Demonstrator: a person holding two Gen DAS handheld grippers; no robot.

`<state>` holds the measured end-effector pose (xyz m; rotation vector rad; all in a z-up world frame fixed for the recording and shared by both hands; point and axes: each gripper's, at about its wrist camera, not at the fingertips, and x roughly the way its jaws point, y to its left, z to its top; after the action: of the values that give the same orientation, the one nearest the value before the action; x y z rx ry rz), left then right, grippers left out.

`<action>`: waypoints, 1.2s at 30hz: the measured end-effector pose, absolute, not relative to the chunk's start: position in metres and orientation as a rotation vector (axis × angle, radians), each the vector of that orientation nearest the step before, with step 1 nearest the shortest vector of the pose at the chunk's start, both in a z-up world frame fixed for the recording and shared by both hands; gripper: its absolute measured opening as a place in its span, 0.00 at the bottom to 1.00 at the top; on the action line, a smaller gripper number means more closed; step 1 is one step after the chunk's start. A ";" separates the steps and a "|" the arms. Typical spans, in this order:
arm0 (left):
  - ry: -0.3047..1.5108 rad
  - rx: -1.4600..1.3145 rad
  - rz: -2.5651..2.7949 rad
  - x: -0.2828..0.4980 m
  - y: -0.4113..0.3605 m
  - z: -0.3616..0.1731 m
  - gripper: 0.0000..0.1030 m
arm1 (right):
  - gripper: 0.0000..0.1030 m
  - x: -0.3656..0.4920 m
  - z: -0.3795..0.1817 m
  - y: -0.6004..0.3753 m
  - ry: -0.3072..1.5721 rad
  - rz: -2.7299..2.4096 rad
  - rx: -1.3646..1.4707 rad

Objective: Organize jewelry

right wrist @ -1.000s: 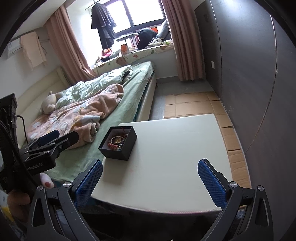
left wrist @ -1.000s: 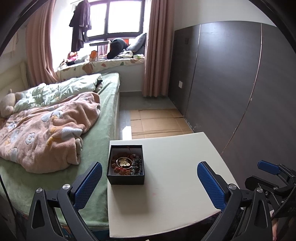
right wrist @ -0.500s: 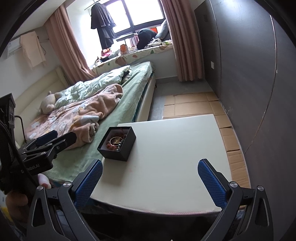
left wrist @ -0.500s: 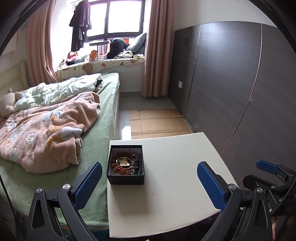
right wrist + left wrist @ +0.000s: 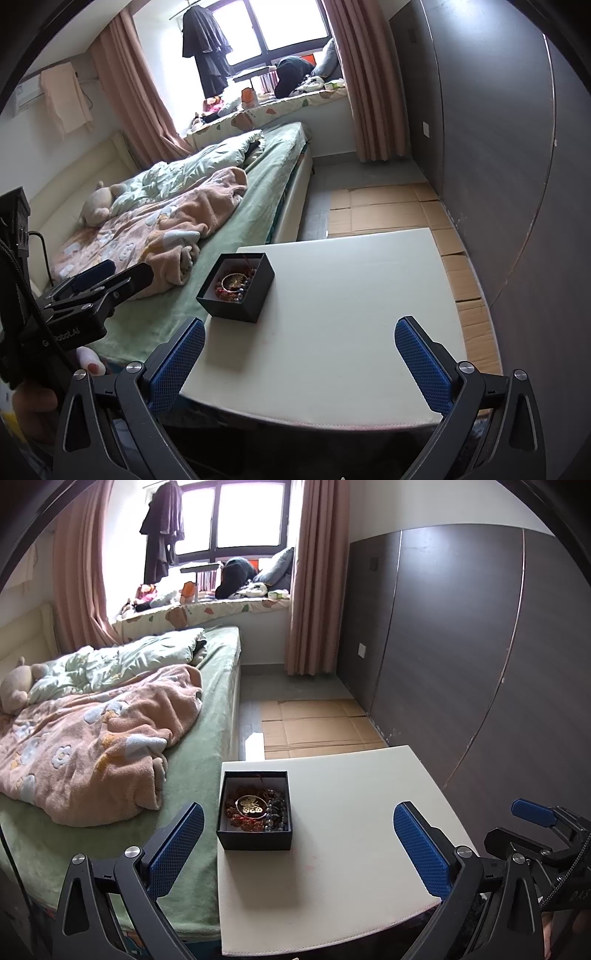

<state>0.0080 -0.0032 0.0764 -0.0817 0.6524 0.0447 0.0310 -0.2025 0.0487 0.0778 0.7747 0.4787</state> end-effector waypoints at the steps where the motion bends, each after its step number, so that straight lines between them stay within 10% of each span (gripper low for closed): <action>1: 0.651 -0.081 0.045 0.008 -0.003 0.076 1.00 | 1.00 0.030 0.049 -0.202 0.773 0.479 0.077; 36: 0.641 -0.070 0.035 0.004 -0.002 0.076 1.00 | 1.00 0.032 0.049 -0.200 0.778 0.479 0.066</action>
<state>0.0041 -0.0023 0.0762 -0.0703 0.6412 0.0355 0.0318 -0.1996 0.0494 0.0664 0.7783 0.4786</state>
